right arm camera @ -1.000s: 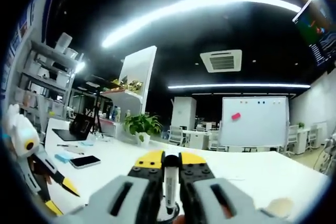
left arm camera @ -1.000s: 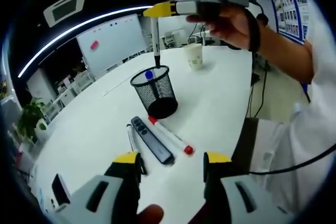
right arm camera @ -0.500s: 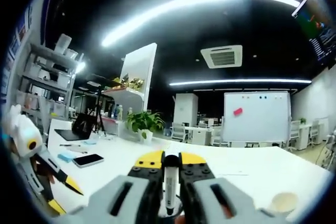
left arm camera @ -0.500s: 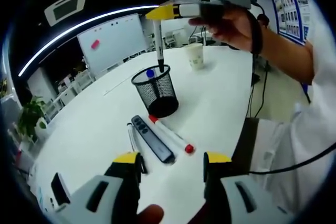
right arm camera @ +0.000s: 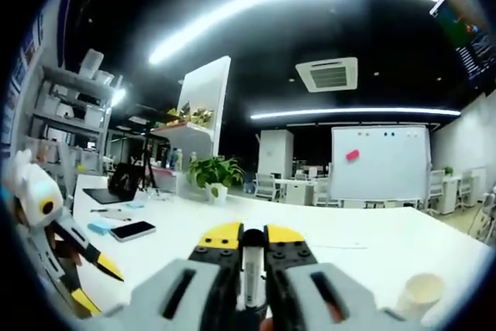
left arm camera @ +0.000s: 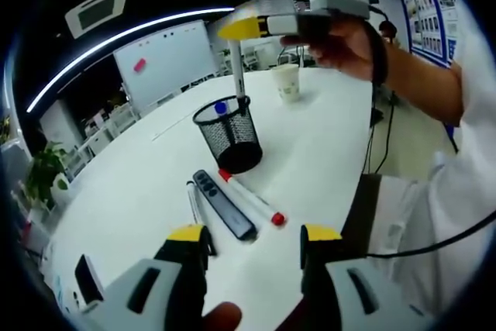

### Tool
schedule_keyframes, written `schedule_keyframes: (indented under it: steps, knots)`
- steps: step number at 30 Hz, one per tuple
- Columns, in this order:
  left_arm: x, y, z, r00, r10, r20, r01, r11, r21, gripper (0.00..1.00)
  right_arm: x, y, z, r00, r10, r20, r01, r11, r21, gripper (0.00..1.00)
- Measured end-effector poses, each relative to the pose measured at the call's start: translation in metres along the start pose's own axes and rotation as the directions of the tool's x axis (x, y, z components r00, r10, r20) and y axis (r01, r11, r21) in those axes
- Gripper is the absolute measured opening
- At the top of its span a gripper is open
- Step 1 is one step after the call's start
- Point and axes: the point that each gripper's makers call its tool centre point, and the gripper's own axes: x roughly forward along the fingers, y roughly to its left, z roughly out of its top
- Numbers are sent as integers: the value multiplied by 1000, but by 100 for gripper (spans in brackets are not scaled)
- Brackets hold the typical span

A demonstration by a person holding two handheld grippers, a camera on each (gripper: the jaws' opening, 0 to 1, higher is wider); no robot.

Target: Place the scattered laser pointers and whiteboard markers into the pen holder and stack the scattered paper cups together

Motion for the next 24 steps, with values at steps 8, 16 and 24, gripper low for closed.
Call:
schedule_keyframes:
  steps: [8,16,24]
  knots:
    - [1,0,-2,1000,0,-6,0,1000,-1,49,2,4,-9,1000,18,-26,-18,1000,-11,11]
    - [1,0,-2,1000,1,-8,-1,1000,-2,49,2,4,-19,998,28,-54,-28,1000,7,11]
    - [2,-1,-3,1000,-5,-11,5,1000,-1,49,2,6,-23,997,34,-66,-34,999,7,11]
